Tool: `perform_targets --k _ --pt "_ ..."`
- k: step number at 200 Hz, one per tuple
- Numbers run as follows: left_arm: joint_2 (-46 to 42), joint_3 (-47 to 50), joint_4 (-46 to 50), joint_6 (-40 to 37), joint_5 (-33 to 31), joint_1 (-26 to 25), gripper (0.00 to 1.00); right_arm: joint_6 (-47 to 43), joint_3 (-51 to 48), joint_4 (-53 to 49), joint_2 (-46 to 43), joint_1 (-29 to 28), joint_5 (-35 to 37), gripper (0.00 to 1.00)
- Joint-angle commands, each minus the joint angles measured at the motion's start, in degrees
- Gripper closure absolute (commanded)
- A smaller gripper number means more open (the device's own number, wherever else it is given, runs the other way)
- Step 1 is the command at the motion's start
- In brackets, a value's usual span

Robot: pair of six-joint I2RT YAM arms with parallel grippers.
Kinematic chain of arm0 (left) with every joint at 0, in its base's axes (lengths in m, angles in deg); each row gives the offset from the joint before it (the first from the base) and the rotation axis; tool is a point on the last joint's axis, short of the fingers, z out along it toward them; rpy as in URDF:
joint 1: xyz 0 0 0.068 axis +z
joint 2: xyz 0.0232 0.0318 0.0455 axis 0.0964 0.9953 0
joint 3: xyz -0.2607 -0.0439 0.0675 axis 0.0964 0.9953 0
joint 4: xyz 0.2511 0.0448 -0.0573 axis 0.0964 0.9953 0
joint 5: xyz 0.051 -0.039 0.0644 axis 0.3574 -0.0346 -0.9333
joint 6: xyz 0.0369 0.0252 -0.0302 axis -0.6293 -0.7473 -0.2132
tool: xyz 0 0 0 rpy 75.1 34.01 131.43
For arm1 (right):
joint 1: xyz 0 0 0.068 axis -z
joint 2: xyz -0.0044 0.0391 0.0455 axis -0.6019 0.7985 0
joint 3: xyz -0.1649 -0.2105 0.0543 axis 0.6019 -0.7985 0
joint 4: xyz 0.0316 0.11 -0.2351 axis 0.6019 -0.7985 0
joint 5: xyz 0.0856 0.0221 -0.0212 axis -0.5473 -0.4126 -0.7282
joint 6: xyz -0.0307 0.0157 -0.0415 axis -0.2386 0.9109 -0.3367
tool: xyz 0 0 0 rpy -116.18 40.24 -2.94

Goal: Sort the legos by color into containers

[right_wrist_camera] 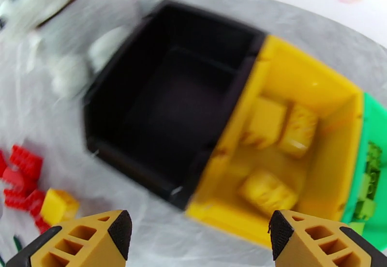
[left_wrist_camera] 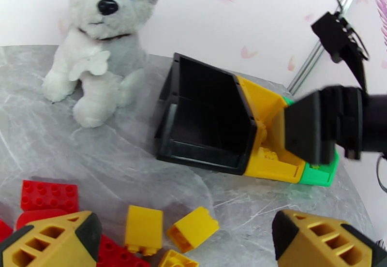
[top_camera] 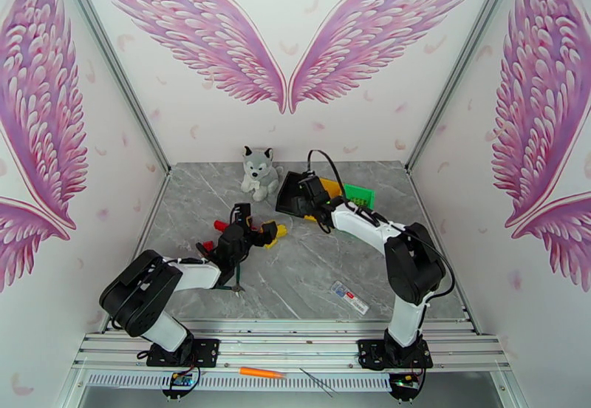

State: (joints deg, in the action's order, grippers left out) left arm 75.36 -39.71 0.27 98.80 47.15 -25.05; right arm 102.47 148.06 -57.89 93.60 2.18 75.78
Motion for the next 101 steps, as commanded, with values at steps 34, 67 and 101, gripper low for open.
perform_targets --k 34,67,101 --pt "-3.7 6.0 -2.7 4.4 3.5 7.2 0.01 -0.9 -5.6 3.5 0.8 -8.9 -3.5 0.15" --pt "-4.0 7.2 -3.3 4.9 3.9 8.9 0.01 -2.3 -7.8 5.5 2.5 -12.6 -6.9 0.11" --pt "-4.0 8.1 -4.4 5.5 4.8 9.8 0.01 -3.4 -6.7 5.1 6.4 -14.8 -7.6 0.11"
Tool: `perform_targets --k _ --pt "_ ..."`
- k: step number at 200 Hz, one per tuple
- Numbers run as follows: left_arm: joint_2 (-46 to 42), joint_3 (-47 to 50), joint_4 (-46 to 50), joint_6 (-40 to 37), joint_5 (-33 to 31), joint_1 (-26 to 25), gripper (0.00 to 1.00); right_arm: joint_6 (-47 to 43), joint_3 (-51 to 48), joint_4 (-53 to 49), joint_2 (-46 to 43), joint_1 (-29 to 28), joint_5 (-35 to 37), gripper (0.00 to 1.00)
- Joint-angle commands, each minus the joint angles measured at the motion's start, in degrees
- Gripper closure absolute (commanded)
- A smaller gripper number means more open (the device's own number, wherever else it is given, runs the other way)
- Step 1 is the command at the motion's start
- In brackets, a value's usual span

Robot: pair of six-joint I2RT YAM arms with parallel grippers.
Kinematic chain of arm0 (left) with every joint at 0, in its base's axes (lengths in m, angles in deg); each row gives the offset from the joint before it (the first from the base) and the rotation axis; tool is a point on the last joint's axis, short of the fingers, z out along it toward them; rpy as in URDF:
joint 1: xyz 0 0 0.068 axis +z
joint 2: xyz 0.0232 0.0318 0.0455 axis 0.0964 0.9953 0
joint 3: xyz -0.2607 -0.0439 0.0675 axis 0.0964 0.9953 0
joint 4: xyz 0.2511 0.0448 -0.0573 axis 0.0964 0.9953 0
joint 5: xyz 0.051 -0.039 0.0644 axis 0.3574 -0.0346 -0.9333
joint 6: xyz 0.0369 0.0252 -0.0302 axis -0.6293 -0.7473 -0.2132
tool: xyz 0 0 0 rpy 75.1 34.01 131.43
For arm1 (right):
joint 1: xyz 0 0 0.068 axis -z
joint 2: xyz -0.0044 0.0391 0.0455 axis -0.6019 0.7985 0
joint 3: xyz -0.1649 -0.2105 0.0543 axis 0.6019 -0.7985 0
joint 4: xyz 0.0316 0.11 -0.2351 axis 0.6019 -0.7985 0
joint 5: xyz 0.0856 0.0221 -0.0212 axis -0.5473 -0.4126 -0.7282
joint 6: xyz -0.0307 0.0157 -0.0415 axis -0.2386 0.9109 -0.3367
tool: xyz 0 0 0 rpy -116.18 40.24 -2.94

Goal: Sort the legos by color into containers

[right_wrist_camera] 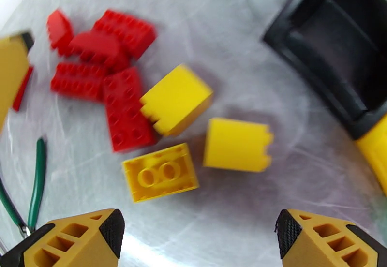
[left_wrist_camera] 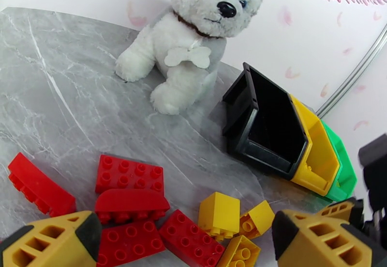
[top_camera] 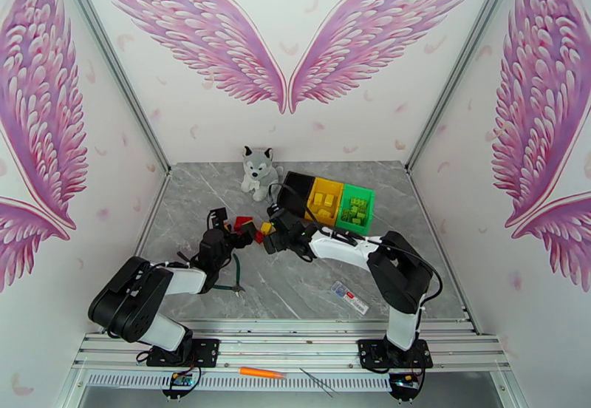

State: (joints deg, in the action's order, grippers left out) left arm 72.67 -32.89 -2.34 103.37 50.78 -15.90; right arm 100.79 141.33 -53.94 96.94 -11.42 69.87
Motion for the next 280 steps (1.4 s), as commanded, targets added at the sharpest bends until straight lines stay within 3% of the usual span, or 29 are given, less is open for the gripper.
perform_targets --k 1,165,209,246,280 --pt "-1.3 1.3 -1.8 1.0 1.2 0.6 0.01 -1.8 0.1 1.2 3.2 -1.2 -1.8 0.11" --pt "-8.4 4.7 2.0 -0.8 -0.4 1.3 0.01 -2.7 11.4 -2.0 14.6 0.9 0.5 0.31" --pt "-8.2 4.1 3.1 -1.4 0.4 1.2 0.01 -2.4 6.5 0.7 9.6 0.7 -0.6 0.46" --pt "-7.2 2.7 2.9 -1.7 1.9 0.2 0.01 -2.0 0.6 2.6 2.4 1.0 0.4 0.49" --pt "-3.9 -1.6 3.5 -3.7 1.3 -4.4 0.01 -0.7 -2.4 2.6 -2.5 3.0 4.4 0.53"
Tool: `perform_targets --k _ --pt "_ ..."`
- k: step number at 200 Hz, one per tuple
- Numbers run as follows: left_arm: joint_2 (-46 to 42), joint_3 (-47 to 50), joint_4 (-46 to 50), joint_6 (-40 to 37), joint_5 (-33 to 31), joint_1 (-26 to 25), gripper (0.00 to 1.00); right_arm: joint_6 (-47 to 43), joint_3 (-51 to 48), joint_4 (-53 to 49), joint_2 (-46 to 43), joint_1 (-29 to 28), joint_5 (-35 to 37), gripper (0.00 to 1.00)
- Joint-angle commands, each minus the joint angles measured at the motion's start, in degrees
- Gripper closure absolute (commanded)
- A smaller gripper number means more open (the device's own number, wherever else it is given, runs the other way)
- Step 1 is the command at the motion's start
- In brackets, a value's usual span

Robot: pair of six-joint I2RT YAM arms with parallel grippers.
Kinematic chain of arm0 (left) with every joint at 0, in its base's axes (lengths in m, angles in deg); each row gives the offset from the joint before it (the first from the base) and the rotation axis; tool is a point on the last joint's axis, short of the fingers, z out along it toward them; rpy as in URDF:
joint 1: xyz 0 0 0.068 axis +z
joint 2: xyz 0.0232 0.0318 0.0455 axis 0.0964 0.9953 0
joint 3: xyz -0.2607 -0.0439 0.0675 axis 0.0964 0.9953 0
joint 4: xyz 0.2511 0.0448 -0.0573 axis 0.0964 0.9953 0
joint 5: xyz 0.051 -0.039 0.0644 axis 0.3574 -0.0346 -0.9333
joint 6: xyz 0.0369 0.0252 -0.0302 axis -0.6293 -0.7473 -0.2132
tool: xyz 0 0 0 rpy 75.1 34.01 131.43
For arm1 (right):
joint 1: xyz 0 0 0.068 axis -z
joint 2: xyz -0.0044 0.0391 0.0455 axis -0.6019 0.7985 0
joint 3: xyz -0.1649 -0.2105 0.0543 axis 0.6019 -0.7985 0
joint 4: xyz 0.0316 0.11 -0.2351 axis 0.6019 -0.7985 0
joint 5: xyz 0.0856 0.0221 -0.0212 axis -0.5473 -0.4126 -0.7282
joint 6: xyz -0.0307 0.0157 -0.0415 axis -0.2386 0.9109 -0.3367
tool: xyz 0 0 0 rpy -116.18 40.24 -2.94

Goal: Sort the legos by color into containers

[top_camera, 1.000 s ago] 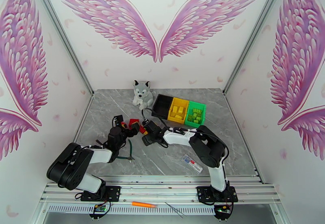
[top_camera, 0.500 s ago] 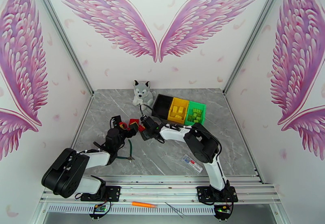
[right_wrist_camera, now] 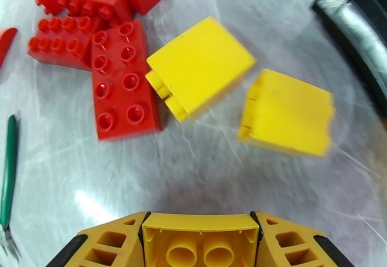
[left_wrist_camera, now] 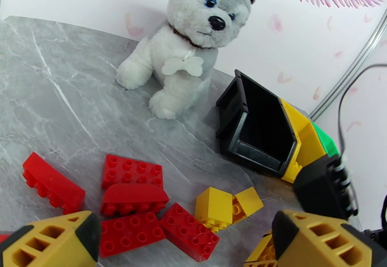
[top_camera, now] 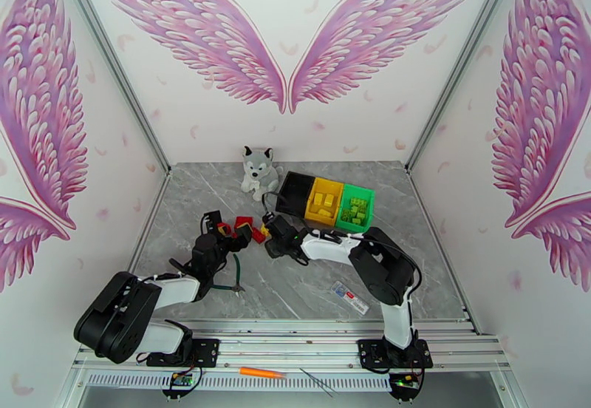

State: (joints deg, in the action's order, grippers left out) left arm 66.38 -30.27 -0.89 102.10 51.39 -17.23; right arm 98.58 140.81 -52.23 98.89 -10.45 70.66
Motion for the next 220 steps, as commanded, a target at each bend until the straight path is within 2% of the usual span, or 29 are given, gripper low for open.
perform_targets --k 1,39,69,94,134,162,190,220 --pt "2.6 -4.3 2.2 -2.5 0.6 -3.3 0.01 1.5 -1.9 0.9 -4.5 2.1 3.7 0.53" --pt "9.4 -11.3 3.0 -5.0 -0.8 -9.3 0.01 4.8 -4.5 0.0 -8.7 8.0 7.1 0.55" --pt "13.4 -16.4 4.3 -7.1 -1.4 -12.2 0.01 6.8 -4.6 -0.3 -11.3 14.8 6.6 0.54" --pt "15.9 -20.3 6.1 -9.6 -2.5 -14.6 0.01 7.4 -1.1 -2.0 -10.8 19.3 5.4 0.54" --pt "18.0 -24.8 8.9 -14.8 -6.0 -18.1 0.01 7.2 8.6 -7.0 -5.7 22.9 5.9 0.51" --pt "18.7 -26.1 9.2 -17.5 -9.4 -19.8 0.01 7.6 14.3 -10.2 -2.1 24.4 6.8 0.41" --pt "18.2 -25.3 8.4 -18.4 -11.3 -20.0 0.01 8.3 15.9 -11.0 -1.4 24.7 6.9 0.22" --pt "16.4 -22.9 7.0 -18.3 -14.3 -20.0 0.01 8.5 13.2 -9.2 -3.9 24.1 5.0 0.17"
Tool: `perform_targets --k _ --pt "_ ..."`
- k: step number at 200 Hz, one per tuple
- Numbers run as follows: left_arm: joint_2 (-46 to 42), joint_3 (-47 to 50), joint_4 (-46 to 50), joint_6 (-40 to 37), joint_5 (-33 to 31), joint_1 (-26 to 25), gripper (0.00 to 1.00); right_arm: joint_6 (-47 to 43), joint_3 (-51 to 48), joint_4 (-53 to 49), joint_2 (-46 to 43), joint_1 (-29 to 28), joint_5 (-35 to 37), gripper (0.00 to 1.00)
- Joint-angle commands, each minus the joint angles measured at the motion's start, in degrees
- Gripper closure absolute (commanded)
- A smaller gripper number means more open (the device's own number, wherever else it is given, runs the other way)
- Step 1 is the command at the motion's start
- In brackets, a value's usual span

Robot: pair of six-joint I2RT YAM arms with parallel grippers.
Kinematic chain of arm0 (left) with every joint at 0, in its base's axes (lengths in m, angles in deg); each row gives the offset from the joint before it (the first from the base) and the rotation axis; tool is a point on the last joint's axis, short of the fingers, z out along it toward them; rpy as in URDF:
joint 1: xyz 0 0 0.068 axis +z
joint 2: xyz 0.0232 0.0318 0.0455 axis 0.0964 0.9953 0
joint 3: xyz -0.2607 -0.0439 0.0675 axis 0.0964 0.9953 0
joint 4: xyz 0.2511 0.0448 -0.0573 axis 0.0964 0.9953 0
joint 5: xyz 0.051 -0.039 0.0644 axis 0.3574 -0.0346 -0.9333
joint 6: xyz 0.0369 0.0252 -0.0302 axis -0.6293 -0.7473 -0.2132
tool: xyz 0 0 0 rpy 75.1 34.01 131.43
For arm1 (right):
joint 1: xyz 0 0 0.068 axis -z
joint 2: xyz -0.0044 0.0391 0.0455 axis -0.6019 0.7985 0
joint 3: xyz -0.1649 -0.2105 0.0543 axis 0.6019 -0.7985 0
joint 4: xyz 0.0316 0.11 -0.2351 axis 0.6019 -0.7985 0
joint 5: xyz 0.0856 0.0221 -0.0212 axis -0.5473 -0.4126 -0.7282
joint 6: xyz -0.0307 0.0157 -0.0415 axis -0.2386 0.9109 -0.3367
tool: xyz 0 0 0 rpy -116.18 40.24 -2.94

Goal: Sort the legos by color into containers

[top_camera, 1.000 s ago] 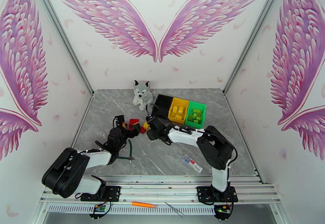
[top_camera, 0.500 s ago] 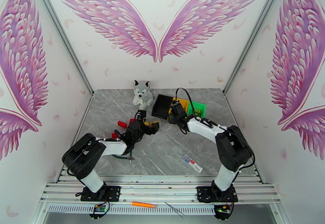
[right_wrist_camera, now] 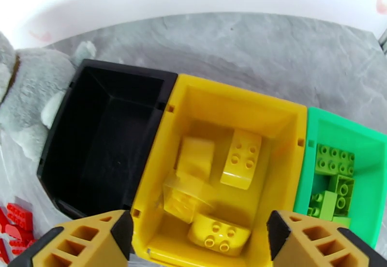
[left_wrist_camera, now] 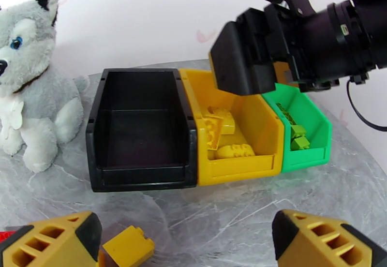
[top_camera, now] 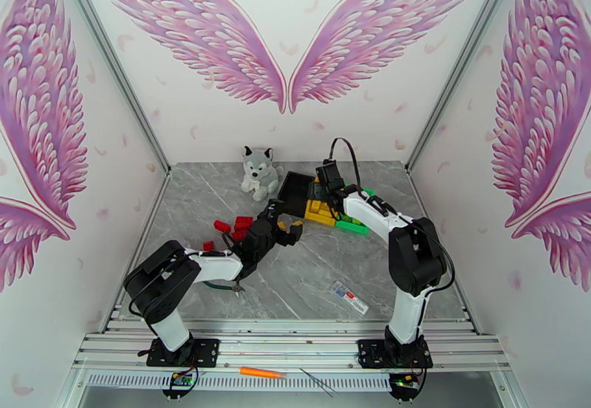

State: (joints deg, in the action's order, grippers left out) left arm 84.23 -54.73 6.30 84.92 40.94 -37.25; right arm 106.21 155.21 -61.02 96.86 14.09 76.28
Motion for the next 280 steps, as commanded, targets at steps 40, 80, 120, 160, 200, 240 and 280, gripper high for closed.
perform_targets --k 40,80,120,160,200,240,280 --pt "-4.3 5.2 -1.4 1.7 -5.4 1.2 0.01 0.0 -7.2 3.0 -6.8 -4.5 -2.0 0.18" --pt "-7.7 9.4 -2.3 4.7 -5.3 3.7 0.01 -1.6 -9.0 3.9 -6.9 -11.2 -2.1 0.19" --pt "-11.0 13.9 -3.1 8.4 -2.5 7.8 0.01 -2.5 -6.2 3.4 -2.2 -15.9 -3.3 0.19" --pt "-14.0 18.7 -5.0 12.1 1.7 13.3 0.01 -4.4 -1.1 0.9 4.5 -19.5 -4.6 0.18" --pt "-17.6 21.9 -5.0 13.1 2.6 15.9 0.01 -4.4 1.0 0.2 8.6 -20.5 -4.5 0.22" --pt "-19.9 23.4 -3.9 13.0 2.4 16.2 0.01 -4.5 2.1 -0.2 11.1 -20.5 -3.8 0.25" --pt "-22.4 24.7 -2.4 12.7 1.7 16.3 0.01 -4.5 3.8 -0.7 13.4 -20.4 -1.4 0.28"
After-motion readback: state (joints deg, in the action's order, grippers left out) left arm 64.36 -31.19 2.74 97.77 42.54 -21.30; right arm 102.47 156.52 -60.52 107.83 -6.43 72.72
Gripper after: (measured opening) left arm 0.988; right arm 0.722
